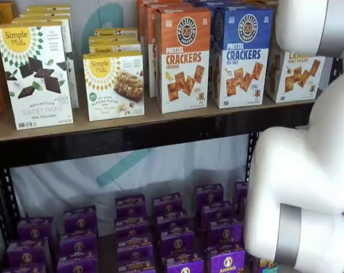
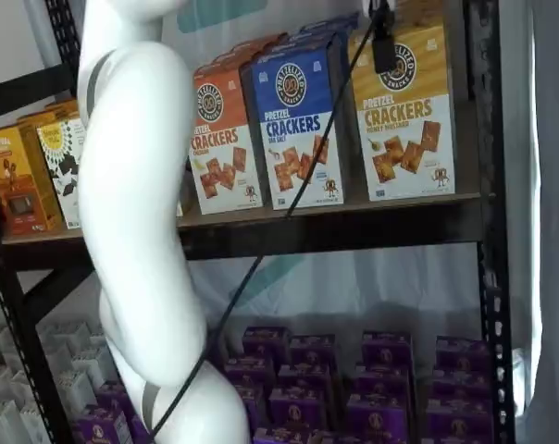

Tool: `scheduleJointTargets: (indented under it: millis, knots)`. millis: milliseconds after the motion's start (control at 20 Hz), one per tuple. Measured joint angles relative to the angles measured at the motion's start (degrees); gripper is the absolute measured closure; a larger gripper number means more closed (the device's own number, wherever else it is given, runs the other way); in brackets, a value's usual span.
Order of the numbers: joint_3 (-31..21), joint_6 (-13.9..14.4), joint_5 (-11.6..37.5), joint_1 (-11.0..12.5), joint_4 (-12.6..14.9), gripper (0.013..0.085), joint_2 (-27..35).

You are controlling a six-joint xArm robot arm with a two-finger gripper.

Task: Retrieve the yellow and white box located on the top shelf, the sixth one from the left

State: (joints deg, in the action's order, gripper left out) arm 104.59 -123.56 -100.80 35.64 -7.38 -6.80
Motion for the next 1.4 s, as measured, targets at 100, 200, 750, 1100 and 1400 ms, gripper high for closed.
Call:
scheduleJointTargets:
  millis: [100,200,750,1100,1400]
  knots:
    - [0.3,0.1,-0.2,0.0,-0.1,0.025,0.1]
    - [0.4,0.1,-0.3,0.0,-0.1,0.029,0.2]
    - [1.9,-0.2,-1.7,0.5,-0.2,0.041,0.5]
    - [0.2,-1.4,-2.7,2.1,-1.1,0.041,-2.3]
    - [-4.6,-3.0,-4.3,4.0,-1.4,0.041,-8.3]
